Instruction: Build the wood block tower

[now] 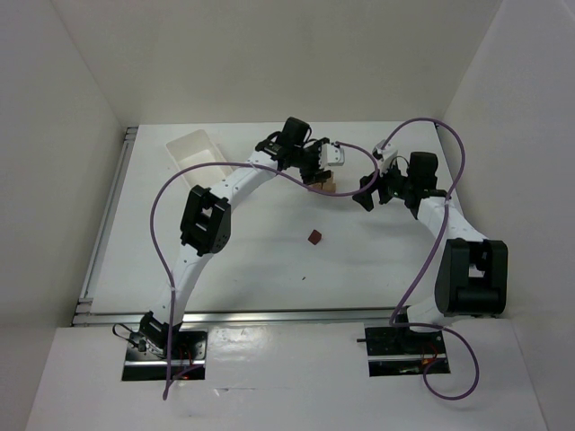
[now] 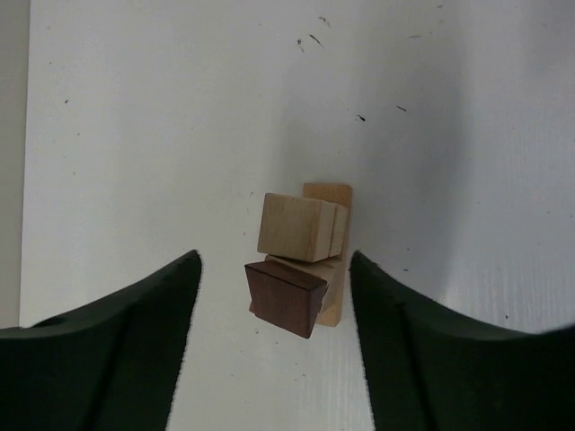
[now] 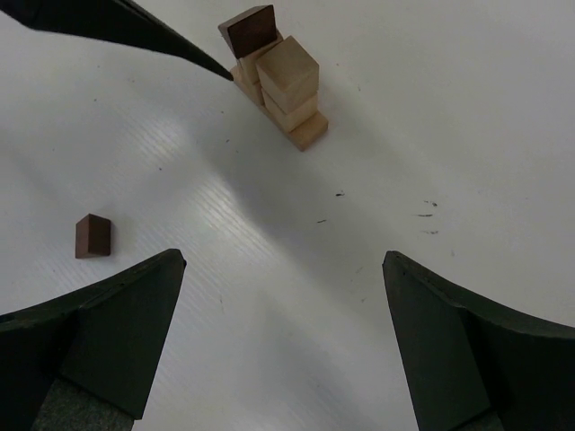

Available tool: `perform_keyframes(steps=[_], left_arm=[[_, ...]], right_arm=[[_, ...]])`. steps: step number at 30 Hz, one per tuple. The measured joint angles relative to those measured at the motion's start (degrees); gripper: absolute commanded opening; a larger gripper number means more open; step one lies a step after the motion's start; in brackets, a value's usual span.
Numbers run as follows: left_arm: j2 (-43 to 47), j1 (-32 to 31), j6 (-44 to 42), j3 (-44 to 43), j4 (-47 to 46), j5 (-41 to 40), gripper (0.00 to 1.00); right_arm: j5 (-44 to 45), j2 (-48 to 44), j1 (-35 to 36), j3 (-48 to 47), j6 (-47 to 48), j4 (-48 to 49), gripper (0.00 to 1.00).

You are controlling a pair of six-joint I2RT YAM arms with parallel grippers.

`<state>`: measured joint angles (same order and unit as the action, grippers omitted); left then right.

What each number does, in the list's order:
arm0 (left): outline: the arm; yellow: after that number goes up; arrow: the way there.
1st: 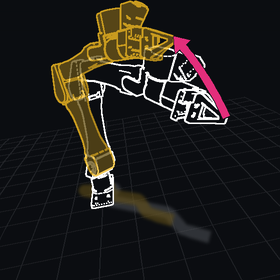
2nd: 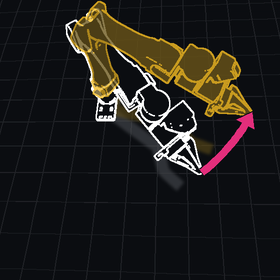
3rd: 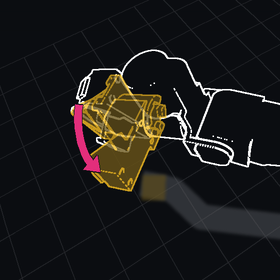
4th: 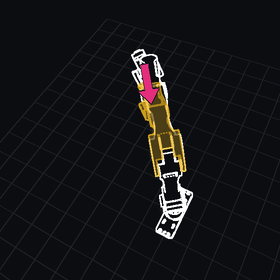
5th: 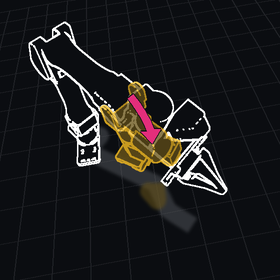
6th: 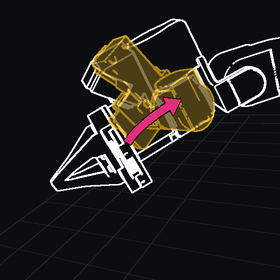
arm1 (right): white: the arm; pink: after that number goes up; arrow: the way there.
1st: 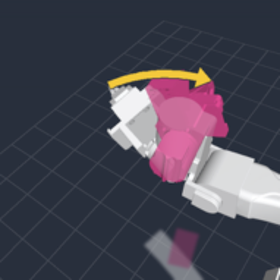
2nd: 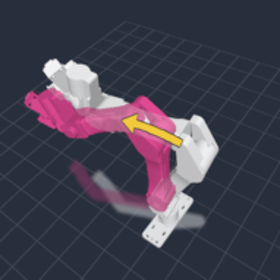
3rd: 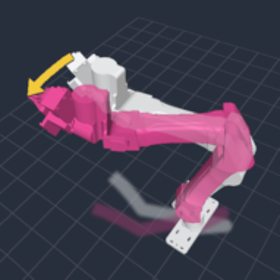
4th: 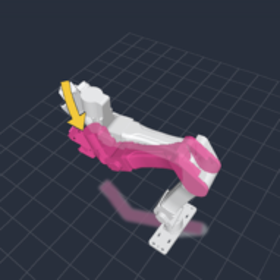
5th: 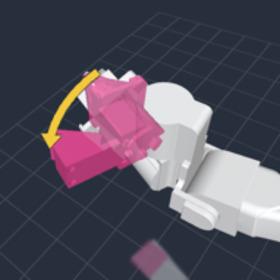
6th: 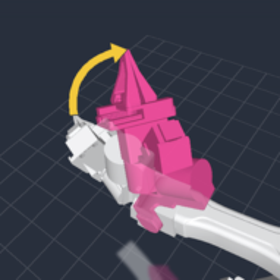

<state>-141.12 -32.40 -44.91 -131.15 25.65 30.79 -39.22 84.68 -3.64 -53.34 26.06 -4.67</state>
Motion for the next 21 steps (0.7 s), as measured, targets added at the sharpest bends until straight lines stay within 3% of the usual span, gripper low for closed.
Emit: perform_keyframes(steps=[3,12,17,21], left_arm=[[0.2,0.0,0.3,0.3,-0.6,0.2,1.00],[5.4,0.4,7.1,1.9,-3.1,0.3,1.00],[17.4,3.0,23.4,10.7,-8.9,-1.3,1.00],[25.4,6.5,42.4,12.0,-8.3,-15.9,1.00]], right_arm=[[-0.6,0.0,0.0,-0.2,0.0,-0.1,1.00],[-1.8,0.0,0.0,-0.3,0.0,-0.5,1.00],[-2.1,-0.5,0.0,-0.3,-3.1,1.0,1.00],[1.0,-2.9,0.4,-0.2,-10.9,2.1,1.00]])
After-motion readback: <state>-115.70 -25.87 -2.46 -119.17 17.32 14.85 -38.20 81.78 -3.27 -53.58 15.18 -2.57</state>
